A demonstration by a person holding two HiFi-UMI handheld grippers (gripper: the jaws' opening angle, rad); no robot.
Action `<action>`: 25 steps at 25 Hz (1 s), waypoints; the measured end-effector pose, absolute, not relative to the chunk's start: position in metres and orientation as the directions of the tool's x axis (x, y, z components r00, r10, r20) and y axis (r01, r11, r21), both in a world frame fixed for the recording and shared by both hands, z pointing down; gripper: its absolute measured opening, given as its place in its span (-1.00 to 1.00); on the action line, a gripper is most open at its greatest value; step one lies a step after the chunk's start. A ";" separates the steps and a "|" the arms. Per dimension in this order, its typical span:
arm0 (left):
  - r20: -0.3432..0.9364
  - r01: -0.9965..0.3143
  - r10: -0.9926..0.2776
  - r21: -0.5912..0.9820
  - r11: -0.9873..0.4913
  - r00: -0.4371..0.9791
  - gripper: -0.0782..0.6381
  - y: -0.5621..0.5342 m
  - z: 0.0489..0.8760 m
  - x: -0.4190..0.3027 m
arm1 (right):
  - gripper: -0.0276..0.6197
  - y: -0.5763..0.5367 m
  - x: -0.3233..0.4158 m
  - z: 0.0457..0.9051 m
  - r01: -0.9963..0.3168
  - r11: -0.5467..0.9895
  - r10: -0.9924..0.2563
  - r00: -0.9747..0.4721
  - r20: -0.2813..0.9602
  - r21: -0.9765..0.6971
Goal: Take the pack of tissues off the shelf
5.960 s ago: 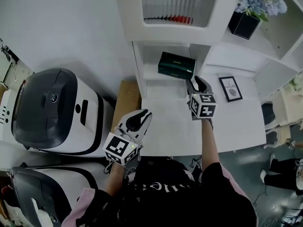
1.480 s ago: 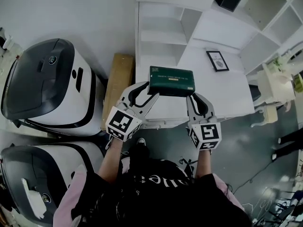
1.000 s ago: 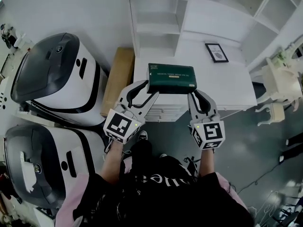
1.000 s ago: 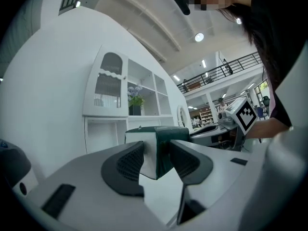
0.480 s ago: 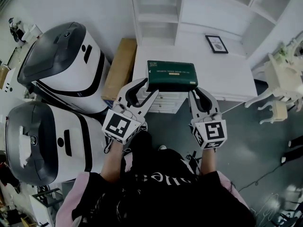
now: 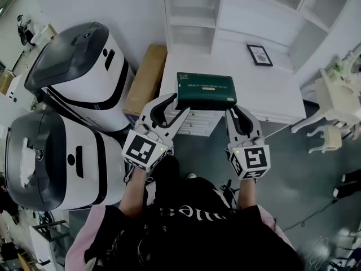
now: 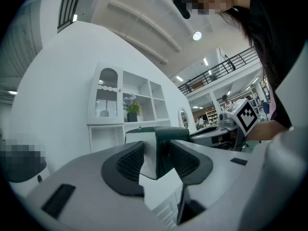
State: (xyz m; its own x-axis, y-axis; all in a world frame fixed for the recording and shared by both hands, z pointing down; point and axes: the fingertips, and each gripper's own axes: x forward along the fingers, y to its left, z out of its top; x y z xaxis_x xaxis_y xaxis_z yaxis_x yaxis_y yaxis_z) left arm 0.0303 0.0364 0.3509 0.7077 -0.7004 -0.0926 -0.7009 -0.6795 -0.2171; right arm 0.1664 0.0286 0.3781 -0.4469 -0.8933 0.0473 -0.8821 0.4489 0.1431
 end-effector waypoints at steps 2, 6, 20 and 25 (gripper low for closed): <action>-0.096 -0.705 -0.704 -0.218 -0.675 0.704 -0.29 0.038 0.351 0.029 | -0.65 0.029 0.166 0.377 -0.881 0.451 -0.892 -0.450 0.044 0.145; -0.098 -0.711 -0.710 -0.214 -0.669 0.697 -0.29 0.039 0.351 0.030 | -0.65 0.029 0.166 0.376 -0.879 0.454 -0.890 -0.454 0.038 0.146; -0.101 -0.722 -0.721 -0.221 -0.656 0.686 -0.29 0.028 0.352 0.037 | -0.65 0.016 0.175 0.377 -0.878 0.457 -0.889 -0.457 0.035 0.140; -0.092 -0.713 -0.714 -0.220 -0.665 0.694 -0.30 0.020 0.350 0.043 | -0.65 0.009 0.180 0.376 -0.879 0.456 -0.890 -0.455 0.035 0.138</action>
